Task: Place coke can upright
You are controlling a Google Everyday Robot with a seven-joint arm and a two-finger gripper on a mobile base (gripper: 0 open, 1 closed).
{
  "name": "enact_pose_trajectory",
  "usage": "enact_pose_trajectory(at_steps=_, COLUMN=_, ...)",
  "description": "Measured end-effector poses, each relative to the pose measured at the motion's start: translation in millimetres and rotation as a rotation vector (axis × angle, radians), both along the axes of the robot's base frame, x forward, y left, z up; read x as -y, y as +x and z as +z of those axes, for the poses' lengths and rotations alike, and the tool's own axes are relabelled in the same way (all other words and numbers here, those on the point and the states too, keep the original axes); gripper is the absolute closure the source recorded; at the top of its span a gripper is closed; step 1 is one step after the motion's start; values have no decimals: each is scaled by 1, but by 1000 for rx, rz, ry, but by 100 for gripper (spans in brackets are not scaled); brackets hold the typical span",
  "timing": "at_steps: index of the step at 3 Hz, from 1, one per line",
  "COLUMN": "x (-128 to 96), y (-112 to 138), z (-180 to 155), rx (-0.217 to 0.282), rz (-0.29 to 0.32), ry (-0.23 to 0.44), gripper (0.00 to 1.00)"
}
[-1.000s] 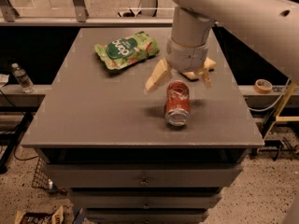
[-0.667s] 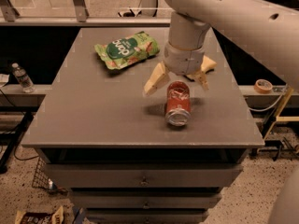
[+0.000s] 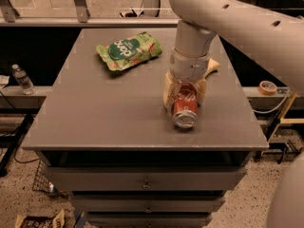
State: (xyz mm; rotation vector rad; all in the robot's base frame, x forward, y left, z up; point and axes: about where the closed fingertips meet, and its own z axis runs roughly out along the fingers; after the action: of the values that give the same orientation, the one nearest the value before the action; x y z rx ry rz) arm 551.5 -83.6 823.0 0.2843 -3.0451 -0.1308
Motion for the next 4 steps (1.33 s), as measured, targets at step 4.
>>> enact_pose_trajectory(at_steps=4, x=-4, y=-3, z=104, rx=500, rz=305, ry=289, gripper=100)
